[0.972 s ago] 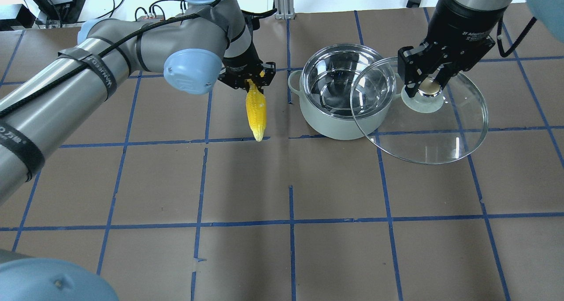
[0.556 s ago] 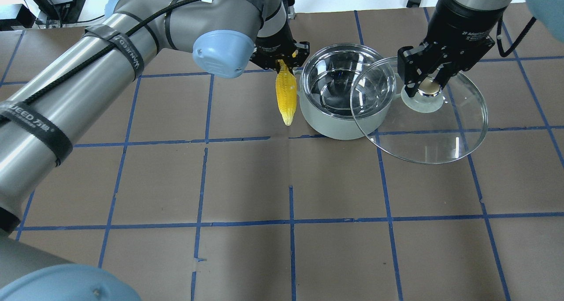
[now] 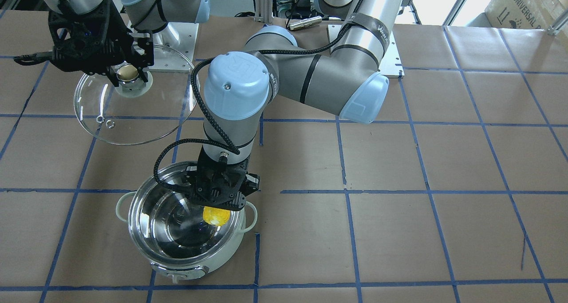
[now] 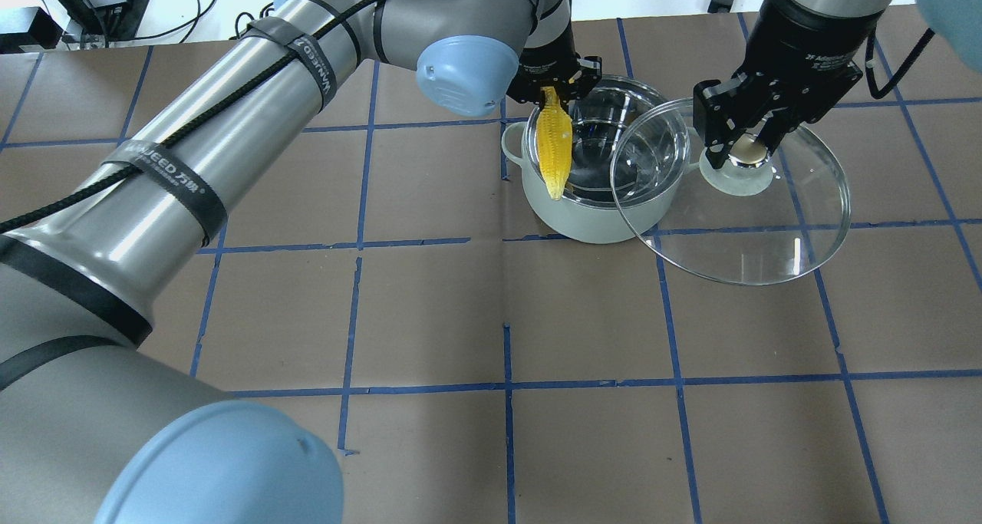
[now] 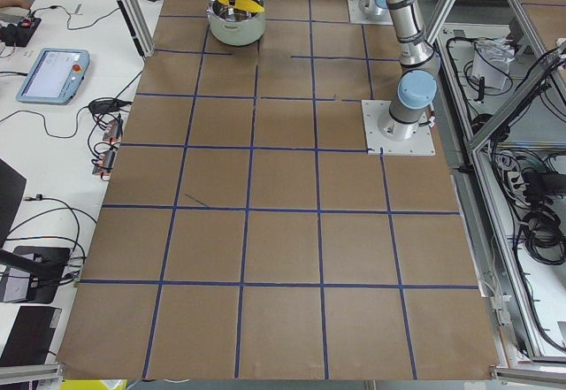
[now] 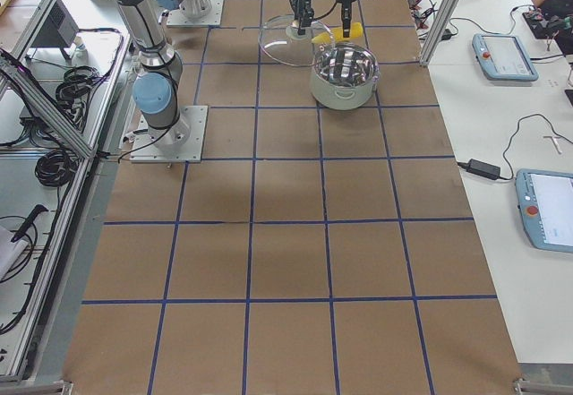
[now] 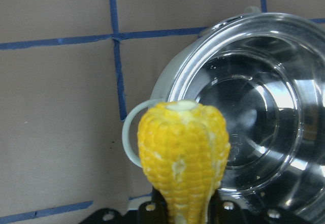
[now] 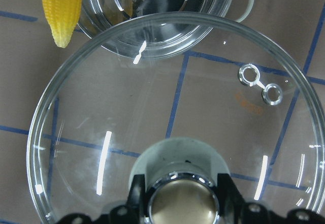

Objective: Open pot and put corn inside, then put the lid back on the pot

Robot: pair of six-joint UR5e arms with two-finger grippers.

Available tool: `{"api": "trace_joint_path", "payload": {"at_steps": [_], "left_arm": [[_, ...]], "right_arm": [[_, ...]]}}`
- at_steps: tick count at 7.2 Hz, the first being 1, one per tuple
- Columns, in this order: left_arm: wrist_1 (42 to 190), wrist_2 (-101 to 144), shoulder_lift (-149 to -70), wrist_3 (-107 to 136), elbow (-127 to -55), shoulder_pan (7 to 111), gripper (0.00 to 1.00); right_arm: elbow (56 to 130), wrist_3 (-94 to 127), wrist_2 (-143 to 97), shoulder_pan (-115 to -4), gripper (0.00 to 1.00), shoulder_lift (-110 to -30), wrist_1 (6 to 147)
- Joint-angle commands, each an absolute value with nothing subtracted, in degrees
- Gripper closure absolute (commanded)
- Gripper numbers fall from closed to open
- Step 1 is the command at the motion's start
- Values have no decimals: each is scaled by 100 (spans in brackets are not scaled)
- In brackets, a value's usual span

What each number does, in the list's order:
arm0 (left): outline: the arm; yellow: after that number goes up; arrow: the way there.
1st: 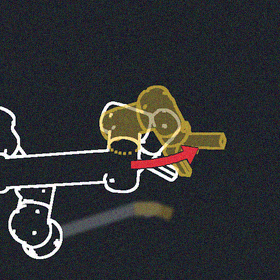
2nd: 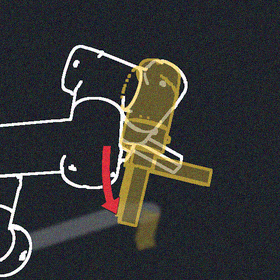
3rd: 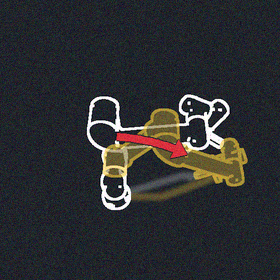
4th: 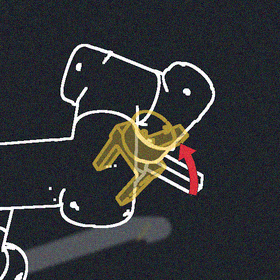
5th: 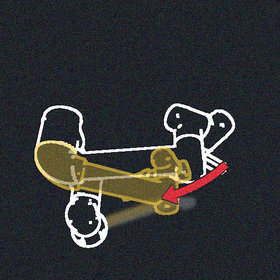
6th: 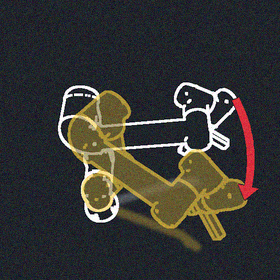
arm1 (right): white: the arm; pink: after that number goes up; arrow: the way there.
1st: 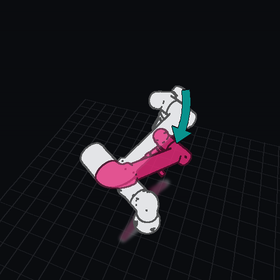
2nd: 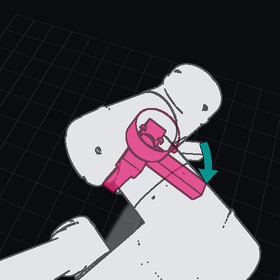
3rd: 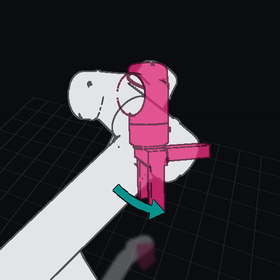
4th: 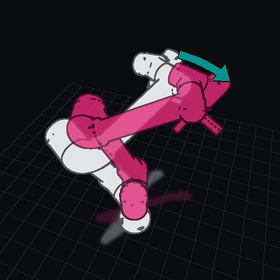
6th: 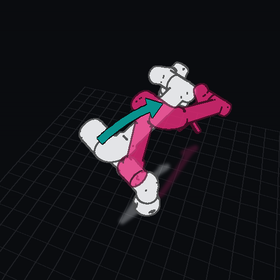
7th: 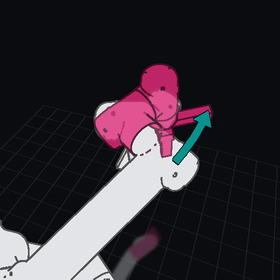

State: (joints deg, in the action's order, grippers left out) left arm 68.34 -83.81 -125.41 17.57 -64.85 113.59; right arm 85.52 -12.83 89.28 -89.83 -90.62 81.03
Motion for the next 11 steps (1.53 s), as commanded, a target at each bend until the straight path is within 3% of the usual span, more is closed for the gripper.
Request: {"api": "trace_joint_path", "payload": {"at_steps": [1, 2, 3, 7, 9, 11], "left_arm": [[6855, -8402, -12979, 1836, -5953, 11452, 83], [6864, -8402, -13086, 1915, -5837, 11452, 15], [6864, -8402, -13122, 1942, -5853, 11452, 0], [7573, -8385, -12597, 1820, -6081, 10920, 0], [7603, -8402, -11660, 849, -7069, 10322, 0], [7646, -8411, -10500, 223, -8448, 9418, 0]], "right_arm": [[8552, -1292, 8921, -8982, 61, -9062, 8104], [8552, -1292, 8921, -8982, 61, -9062, 8104], [8552, -1292, 8921, -8982, 61, -9062, 8104], [8631, -1283, 8912, -8991, 61, -9062, 8121], [8604, -1196, 8939, -9105, 61, -8913, 8663], [8482, -1221, 8869, -9149, 61, -8265, 9189]]}}
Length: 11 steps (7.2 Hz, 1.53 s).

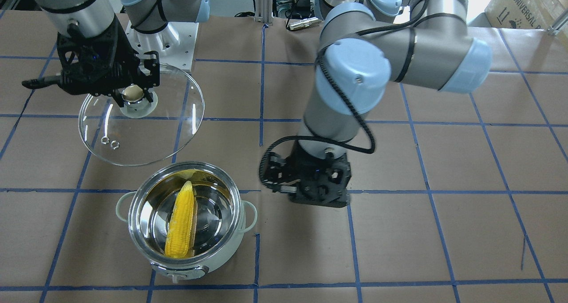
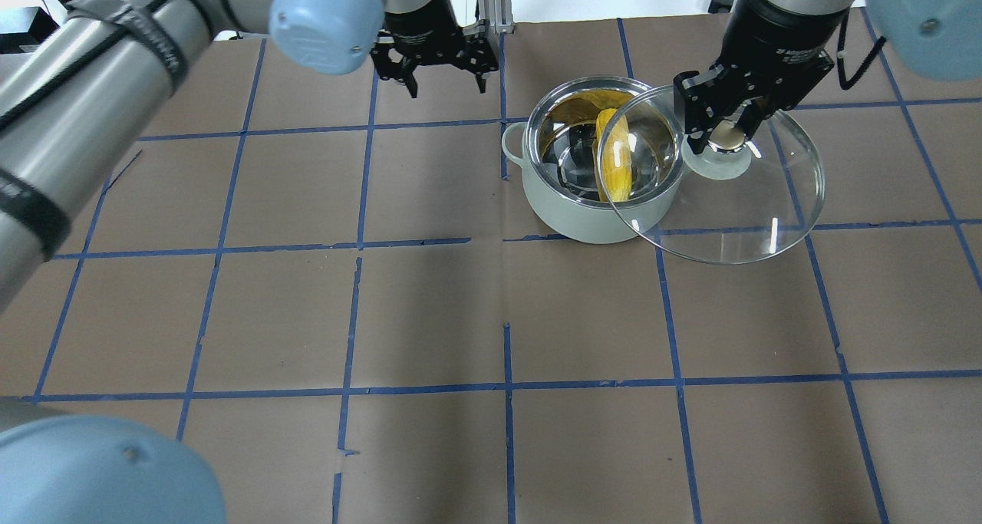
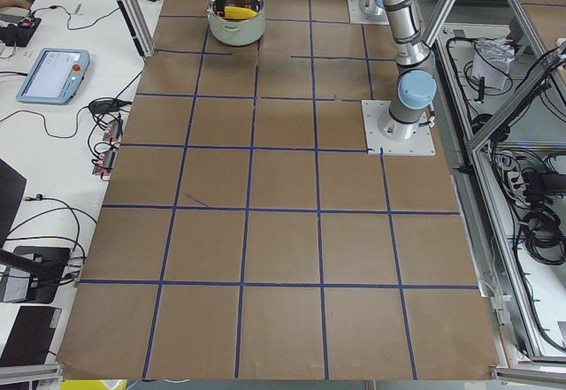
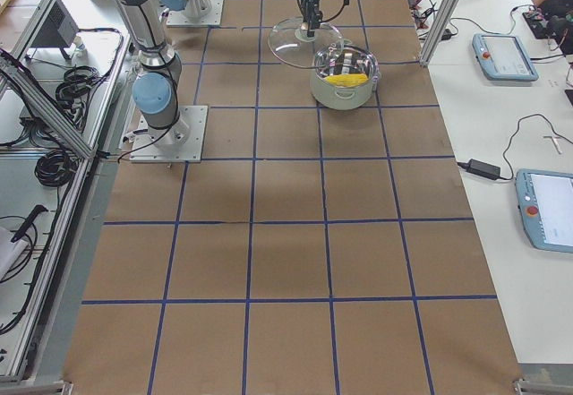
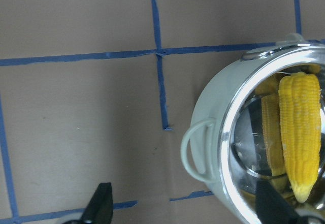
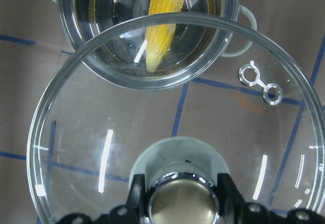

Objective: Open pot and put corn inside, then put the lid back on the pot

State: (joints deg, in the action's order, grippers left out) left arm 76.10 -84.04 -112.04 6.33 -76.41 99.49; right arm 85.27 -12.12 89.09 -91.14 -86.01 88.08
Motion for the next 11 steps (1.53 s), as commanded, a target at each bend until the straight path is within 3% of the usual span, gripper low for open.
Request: {"api": "trace_joint_path", "payload": {"at_steps": [1, 3, 5, 11], "left_arm": [[7716, -8603, -9894, 141, -8916, 9135, 0], [8488, -9141, -9519, -149, -8808, 9088, 0], [9286, -9193, -9729, -36, -8063, 9097, 0], [9026, -9193, -9782, 131, -8279, 9149, 0]], "right_arm": [[8481, -1230, 8859, -9254, 61, -7922, 9646], [8464, -1178, 8877, -9509, 61, -7438, 10350], [8220, -1187, 8877, -9519, 61, -7173, 10424], [7936, -1186, 8868, -9580, 61, -6706, 10415]]}}
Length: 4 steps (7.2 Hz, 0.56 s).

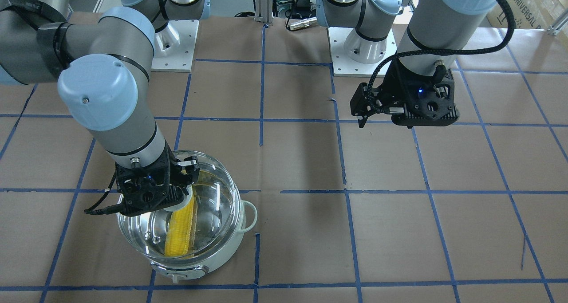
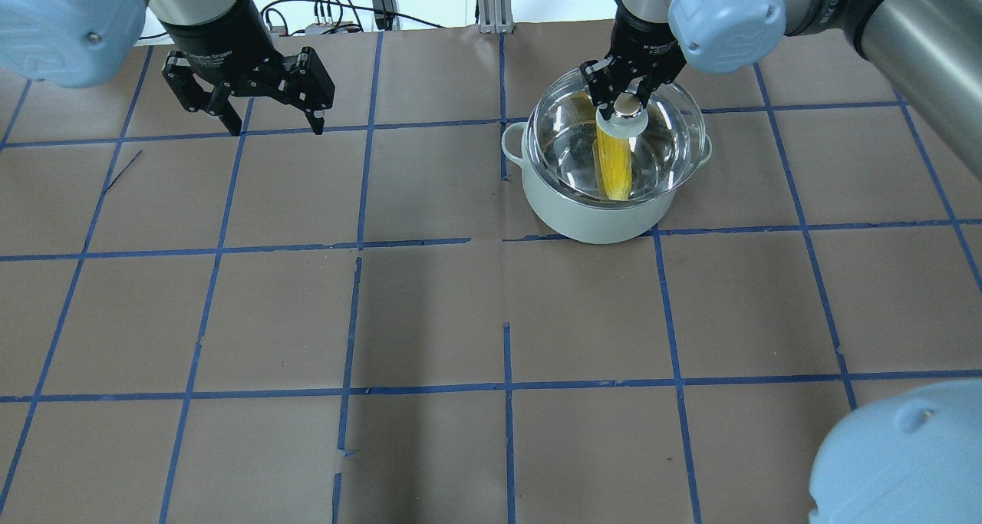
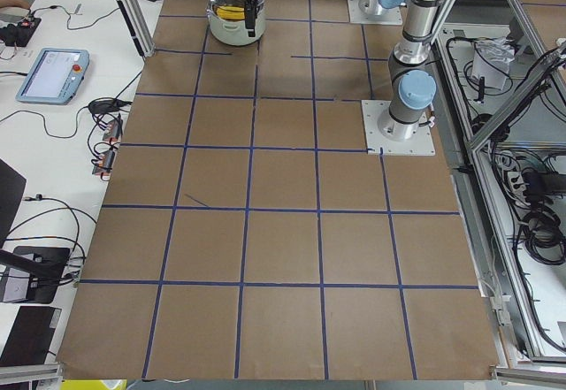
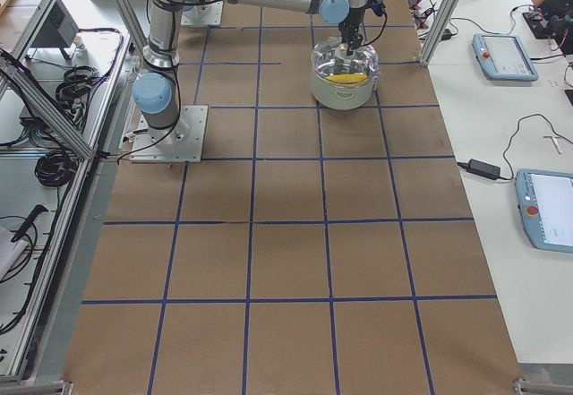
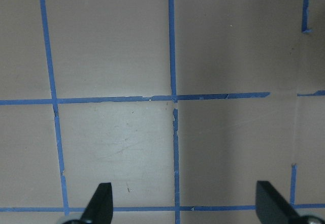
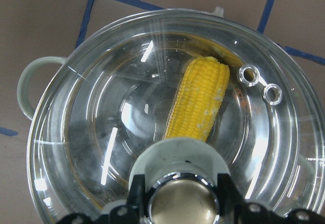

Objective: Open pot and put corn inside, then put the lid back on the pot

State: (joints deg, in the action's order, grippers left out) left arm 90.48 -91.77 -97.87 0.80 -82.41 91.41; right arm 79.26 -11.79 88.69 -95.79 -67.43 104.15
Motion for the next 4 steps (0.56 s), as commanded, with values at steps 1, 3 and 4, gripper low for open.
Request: {"api": "trace_joint_path", "payload": {"at_steps": [1, 3, 4], "left_arm": [[9026, -9202, -9782, 106, -8279, 9141, 0], [9026, -9185, -9782, 97, -8271, 9141, 0], [9018, -9176, -9791, 88, -8271, 9132, 0]], "right_arm": [[7919, -1187, 8868, -9580, 61, -6628, 10424], [7919, -1195, 8868, -9580, 61, -6557, 10494], [7910, -1213, 8868, -9589, 61, -6531, 10503]]}}
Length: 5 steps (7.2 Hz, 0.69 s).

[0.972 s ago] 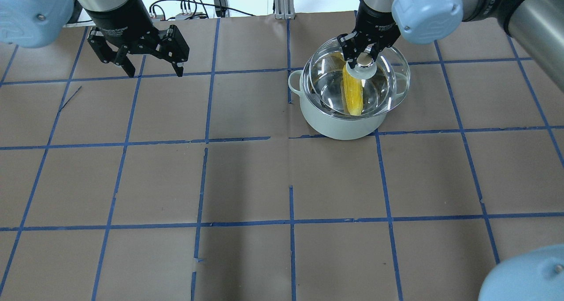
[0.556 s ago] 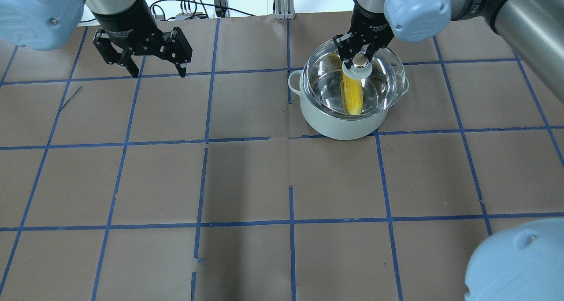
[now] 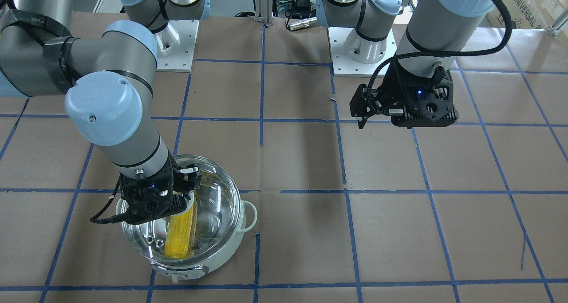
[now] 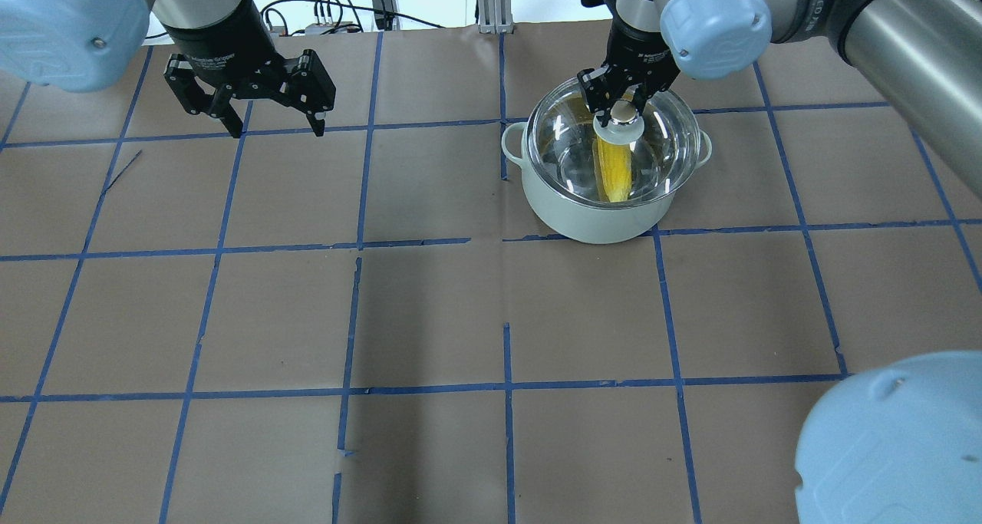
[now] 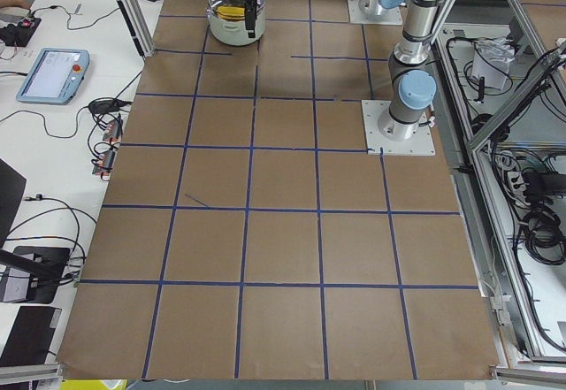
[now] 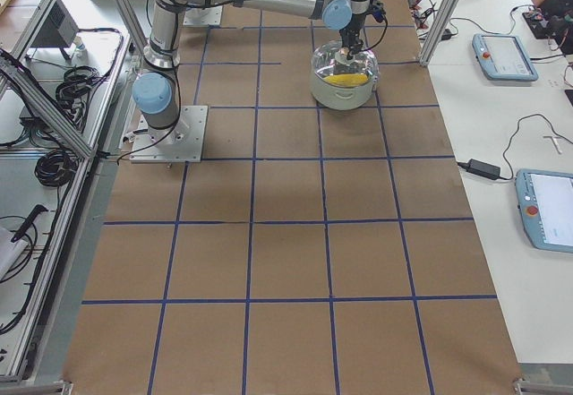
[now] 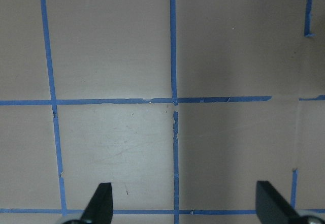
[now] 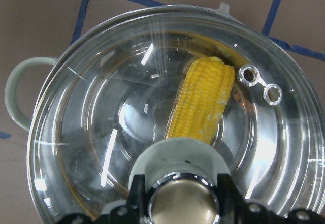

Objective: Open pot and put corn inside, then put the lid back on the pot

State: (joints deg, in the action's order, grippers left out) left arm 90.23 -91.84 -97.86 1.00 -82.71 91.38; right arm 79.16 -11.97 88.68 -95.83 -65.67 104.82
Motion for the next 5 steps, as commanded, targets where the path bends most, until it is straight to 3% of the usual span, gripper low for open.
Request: {"api": "trace_joint_path", "payload": {"at_steps": [1, 5], "left_arm": [[9018, -9176, -9791, 79, -8271, 9132, 0], [9009, -9176, -9791, 62, -8279, 9123, 0]], "right_arm": [[7910, -1222, 8859, -9589, 61, -6530, 10503], [7910, -1213, 8868, -9606, 61, -6495, 10582]]}}
